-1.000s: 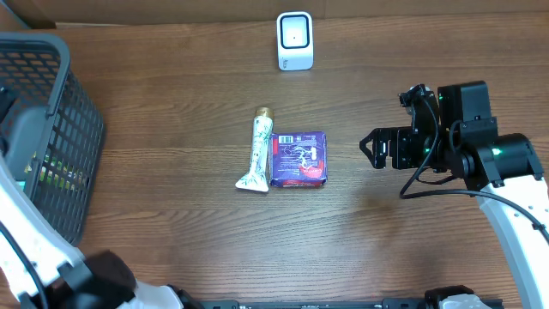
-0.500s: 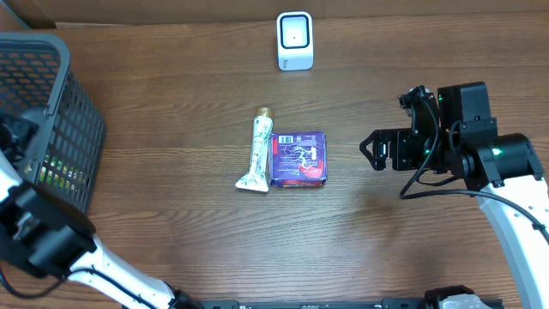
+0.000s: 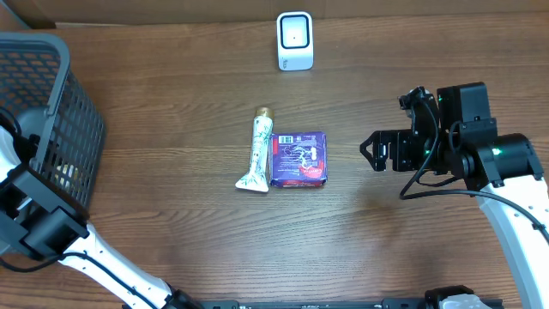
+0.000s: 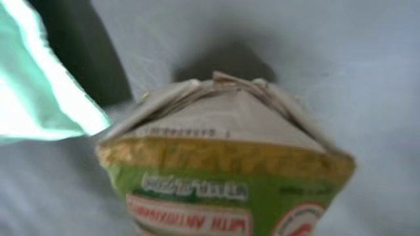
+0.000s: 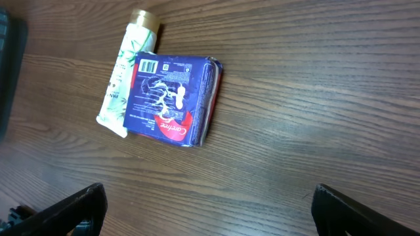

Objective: Scan the item barcode
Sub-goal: 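Reach the left gripper into the basket and grasp the green pouch, then carry the green pouch out and set it left of the tube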

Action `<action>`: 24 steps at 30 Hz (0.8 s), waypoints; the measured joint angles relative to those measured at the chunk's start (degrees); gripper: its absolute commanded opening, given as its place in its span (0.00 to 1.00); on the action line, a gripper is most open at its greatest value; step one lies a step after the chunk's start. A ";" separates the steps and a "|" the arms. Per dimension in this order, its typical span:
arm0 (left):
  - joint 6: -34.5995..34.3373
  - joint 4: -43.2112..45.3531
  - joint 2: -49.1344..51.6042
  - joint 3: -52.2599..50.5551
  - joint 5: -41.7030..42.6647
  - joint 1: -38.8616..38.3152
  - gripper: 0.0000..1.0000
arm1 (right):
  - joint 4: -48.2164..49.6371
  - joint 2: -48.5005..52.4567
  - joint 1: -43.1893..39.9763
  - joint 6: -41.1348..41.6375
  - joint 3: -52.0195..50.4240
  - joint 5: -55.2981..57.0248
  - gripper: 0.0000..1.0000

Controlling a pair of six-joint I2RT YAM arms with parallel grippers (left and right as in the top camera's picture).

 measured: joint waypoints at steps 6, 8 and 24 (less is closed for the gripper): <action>0.11 -2.10 -0.15 0.90 0.04 0.00 0.04 | 0.13 0.00 0.00 -0.04 0.00 0.00 1.00; 0.81 -5.09 0.28 2.14 0.07 0.00 0.04 | 0.28 0.02 0.00 -0.02 0.00 0.00 1.00; 7.52 -20.70 -17.00 36.65 0.81 -5.95 0.04 | 0.70 0.04 0.00 -0.02 0.00 0.00 1.00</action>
